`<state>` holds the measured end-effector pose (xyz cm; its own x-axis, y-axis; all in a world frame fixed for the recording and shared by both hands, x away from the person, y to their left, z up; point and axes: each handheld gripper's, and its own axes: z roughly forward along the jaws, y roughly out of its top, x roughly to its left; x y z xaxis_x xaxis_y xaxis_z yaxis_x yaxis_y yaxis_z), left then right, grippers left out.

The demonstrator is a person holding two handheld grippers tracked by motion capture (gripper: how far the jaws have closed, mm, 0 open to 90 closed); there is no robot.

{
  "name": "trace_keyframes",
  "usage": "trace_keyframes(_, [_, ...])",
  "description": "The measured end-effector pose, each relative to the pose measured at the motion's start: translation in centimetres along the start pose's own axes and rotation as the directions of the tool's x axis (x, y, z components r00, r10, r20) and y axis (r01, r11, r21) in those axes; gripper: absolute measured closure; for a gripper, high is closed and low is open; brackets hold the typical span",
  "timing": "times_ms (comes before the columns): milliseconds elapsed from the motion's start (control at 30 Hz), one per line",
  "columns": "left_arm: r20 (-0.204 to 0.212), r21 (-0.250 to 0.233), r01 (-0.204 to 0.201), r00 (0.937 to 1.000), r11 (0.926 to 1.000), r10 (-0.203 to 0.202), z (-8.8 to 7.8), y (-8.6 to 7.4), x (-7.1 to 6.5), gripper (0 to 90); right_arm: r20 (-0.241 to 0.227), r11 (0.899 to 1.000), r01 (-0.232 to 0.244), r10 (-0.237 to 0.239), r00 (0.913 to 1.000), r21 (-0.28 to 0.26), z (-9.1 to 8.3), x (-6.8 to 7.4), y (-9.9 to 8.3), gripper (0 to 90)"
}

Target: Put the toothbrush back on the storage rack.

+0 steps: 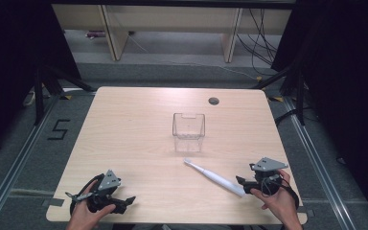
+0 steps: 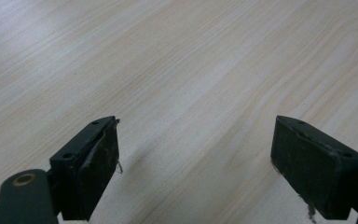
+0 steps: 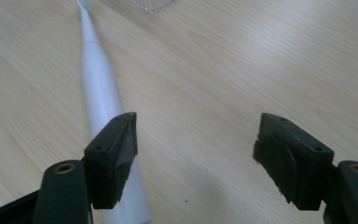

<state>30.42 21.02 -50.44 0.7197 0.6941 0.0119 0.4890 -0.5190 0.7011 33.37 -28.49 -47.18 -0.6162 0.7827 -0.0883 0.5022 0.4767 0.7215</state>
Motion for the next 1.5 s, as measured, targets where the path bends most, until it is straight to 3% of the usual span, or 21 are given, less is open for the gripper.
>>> trace_keyframes(67, [-0.006,0.006,-0.011,0.9999,0.9999,0.011,0.1,0.0,0.2,14.8,-0.027,1.0,-0.019,0.019,0.9995,0.008,-0.1,0.2,0.2,29.5])
trace_keyframes(100, [-0.007,0.007,0.003,1.0,1.0,-0.003,0.0,-0.1,0.1,14.9,-0.044,1.0,0.008,-0.008,0.999,0.011,0.0,0.0,0.4,29.0])
trace_keyframes(133, [-0.006,0.009,0.005,1.0,1.0,-0.005,0.1,-0.1,0.1,14.9,-0.051,0.999,-0.017,0.018,0.9986,0.033,-0.1,0.2,0.5,28.7])
trace_keyframes(267, [-0.001,0.015,0.004,1.0,0.9999,-0.004,-0.1,0.0,0.1,14.8,-0.064,0.998,-0.006,0.01,0.9979,0.057,0.1,0.4,1.4,28.7])
trace_keyframes(333, [-0.006,0.007,-0.004,1.0,1.0,0.004,0.1,0.0,0.2,14.8,-0.073,0.998,0.033,-0.029,0.9969,0.055,0.4,0.4,2.0,28.7])
trace_keyframes(433, [-0.007,0.009,0.001,1.0,1.0,-0.001,0.0,-0.1,0.1,14.8,-0.078,0.997,0.055,-0.051,0.9957,0.048,0.5,0.5,2.8,28.9])
trace_keyframes(467, [-0.007,0.008,0.007,1.0,0.9999,-0.007,0.0,-0.1,0.1,14.8,-0.091,0.998,0.038,-0.032,0.9954,0.059,0.5,0.6,3.0,29.1])
trace_keyframes(500, [-0.007,0.009,-0.002,1.0,1.0,0.002,0.0,0.0,0.1,14.9,-0.089,0.997,0.063,-0.058,0.9944,0.055,0.6,0.6,3.1,29.3])
trace_keyframes(567, [0.0,0.006,0.011,0.9999,0.9999,-0.011,0.0,-0.1,0.0,14.8,-0.09,0.997,0.055,-0.049,0.9947,0.056,0.7,0.9,3.4,29.7])
trace_keyframes(867, [0.001,0.005,0.011,0.9999,0.9999,-0.011,0.0,0.0,0.0,14.8,-0.14,0.99,0.11,-0.097,0.9854,0.085,2.0,2.3,5.2,30.3])
trace_keyframes(900, [0.003,0.007,-0.011,0.9999,0.9999,0.011,0.0,0.0,0.1,14.8,-0.152,0.986,0.147,-0.134,0.9794,0.082,2.2,2.3,5.4,30.5])
trace_keyframes(967, [-0.001,0.004,-0.004,1.0,1.0,0.004,0.0,0.0,0.0,14.8,-0.168,0.979,0.174,-0.155,0.9735,0.106,2.6,2.7,5.8,33.8])
trace_keyframes(1100, [0.0,0.007,0.009,1.0,0.9999,-0.009,0.0,0.0,0.0,14.8,-0.209,0.96,0.203,-0.162,0.9644,0.191,3.3,3.3,6.2,40.1])
trace_keyframes(1200, [-0.001,-0.001,0.003,1.0,1.0,-0.003,0.0,0.0,-0.1,14.8,-0.2,0.951,0.206,-0.161,0.9665,0.229,3.7,3.8,6.3,43.5])
trace_keyframes(1233, [-0.002,0.001,-0.002,1.0,1.0,0.002,0.0,0.0,0.0,14.8,-0.214,0.948,0.231,-0.184,0.9593,0.22,3.9,3.7,6.3,44.6])
trace_keyframes(1300, [-0.003,0.001,0.001,1.0,1.0,-0.001,0.0,0.0,0.0,14.8,-0.217,0.945,0.229,-0.18,0.9595,0.232,4.2,3.8,6.4,46.5])
trace_keyframes(1333, [-0.002,0.003,-0.006,1.0,1.0,0.006,0.0,0.0,0.0,14.8,-0.231,0.941,0.245,-0.191,0.9542,0.235,4.4,3.8,6.5,47.3])
trace_keyframes(1367, [0.001,0.006,-0.009,1.0,0.9999,0.009,0.0,0.0,0.0,14.8,-0.226,0.941,0.247,-0.194,0.9545,0.232,4.4,3.7,6.5,48.1])
trace_keyframes(1400, [0.002,0.002,0.003,1.0,1.0,-0.003,0.0,0.0,0.0,14.8,-0.243,0.937,0.264,-0.208,0.9475,0.228,4.6,3.7,6.5,49.3])
trace_keyframes(1500, [-0.003,0.0,-0.002,1.0,1.0,0.002,0.0,0.0,0.0,14.9,-0.24,0.936,0.242,-0.181,0.9538,0.256,4.7,3.9,6.7,51.2])
